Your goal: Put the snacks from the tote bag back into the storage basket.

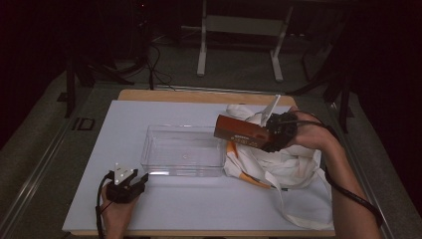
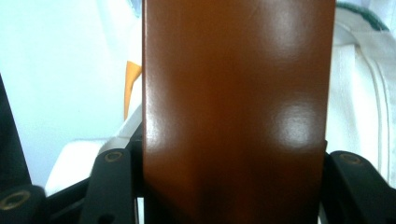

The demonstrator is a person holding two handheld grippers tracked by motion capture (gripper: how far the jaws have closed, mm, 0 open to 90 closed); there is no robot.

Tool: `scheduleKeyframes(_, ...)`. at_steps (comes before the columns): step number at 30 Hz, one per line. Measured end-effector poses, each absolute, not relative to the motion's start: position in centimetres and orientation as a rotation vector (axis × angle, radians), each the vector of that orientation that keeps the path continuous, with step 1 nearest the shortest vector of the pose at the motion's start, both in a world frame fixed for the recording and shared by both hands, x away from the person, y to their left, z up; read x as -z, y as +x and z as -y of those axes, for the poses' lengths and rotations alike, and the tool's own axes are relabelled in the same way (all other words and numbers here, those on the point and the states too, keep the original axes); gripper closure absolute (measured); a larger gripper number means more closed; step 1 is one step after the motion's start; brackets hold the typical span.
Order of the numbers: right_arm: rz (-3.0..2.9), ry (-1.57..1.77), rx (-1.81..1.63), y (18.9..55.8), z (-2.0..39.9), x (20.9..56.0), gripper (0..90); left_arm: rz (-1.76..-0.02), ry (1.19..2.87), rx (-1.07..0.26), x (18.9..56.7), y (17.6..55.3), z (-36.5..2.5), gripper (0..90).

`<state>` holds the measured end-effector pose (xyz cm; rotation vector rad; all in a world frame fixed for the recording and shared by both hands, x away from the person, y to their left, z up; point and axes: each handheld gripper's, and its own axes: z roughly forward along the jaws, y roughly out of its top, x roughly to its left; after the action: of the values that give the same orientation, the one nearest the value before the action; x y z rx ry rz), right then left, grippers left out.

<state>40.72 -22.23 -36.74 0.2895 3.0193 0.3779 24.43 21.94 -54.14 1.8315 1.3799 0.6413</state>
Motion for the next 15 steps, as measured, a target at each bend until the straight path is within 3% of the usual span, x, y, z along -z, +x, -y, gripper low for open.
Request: scheduleKeyframes(15,-3.026,0.245,-0.398,40.8,20.6,36.6,43.1,-1.379,1.831,-0.639,54.1,24.4,-22.0,55.2)
